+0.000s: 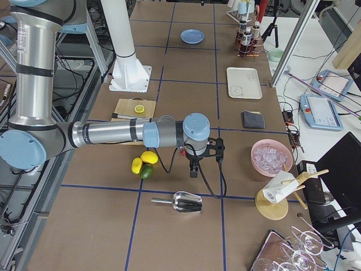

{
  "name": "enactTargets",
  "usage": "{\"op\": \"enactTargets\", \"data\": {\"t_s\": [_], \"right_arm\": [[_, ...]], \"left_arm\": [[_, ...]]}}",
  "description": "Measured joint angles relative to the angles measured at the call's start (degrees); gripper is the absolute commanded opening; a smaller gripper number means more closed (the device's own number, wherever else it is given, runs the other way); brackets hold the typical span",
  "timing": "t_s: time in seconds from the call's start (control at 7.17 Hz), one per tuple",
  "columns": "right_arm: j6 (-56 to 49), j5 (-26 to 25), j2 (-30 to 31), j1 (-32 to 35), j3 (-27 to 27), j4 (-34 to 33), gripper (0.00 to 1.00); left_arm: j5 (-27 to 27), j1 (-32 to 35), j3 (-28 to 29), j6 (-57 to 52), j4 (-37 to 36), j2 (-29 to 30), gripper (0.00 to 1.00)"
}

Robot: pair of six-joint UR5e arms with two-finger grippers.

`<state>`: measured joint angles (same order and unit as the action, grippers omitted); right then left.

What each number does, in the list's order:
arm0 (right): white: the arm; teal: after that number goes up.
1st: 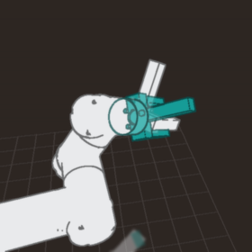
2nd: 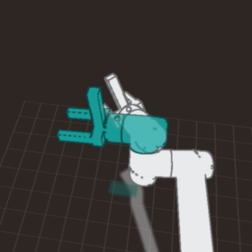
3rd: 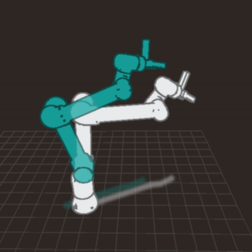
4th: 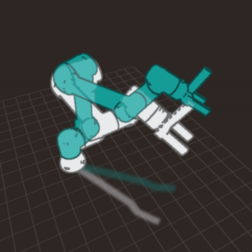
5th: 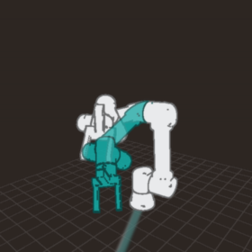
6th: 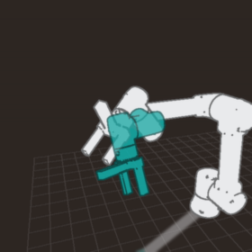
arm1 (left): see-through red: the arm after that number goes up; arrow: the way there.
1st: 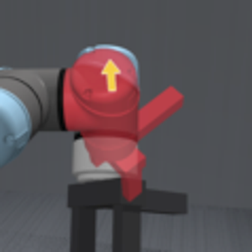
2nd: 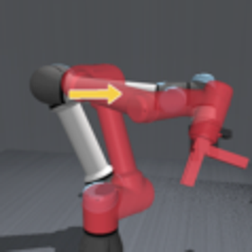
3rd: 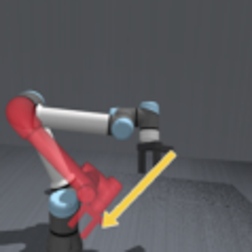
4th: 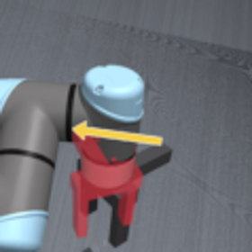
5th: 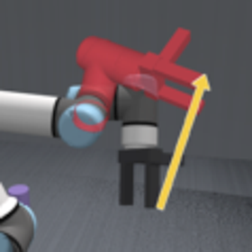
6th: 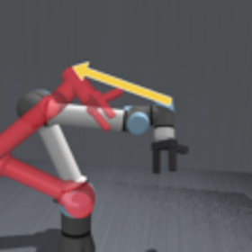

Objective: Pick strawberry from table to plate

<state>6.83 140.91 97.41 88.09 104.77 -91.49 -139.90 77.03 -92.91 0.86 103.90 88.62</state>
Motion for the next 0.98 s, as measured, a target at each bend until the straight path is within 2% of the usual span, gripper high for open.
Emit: {"op": "enactTargets", "data": {"t_s": [0.42,0.98], "right_arm": [[-0.25,1.19,0.11,-0.02,0.41,0.24,1.0],[-0.49,1.24,0.4,-0.35,0.08,2.01,1.0]], "left_arm": [[1.44,-10.9,3.47,15.93,13.64,0.04,0.98],[4.39,-16.44,4.71,20.28,16.81,-0.04,0.91]]}}
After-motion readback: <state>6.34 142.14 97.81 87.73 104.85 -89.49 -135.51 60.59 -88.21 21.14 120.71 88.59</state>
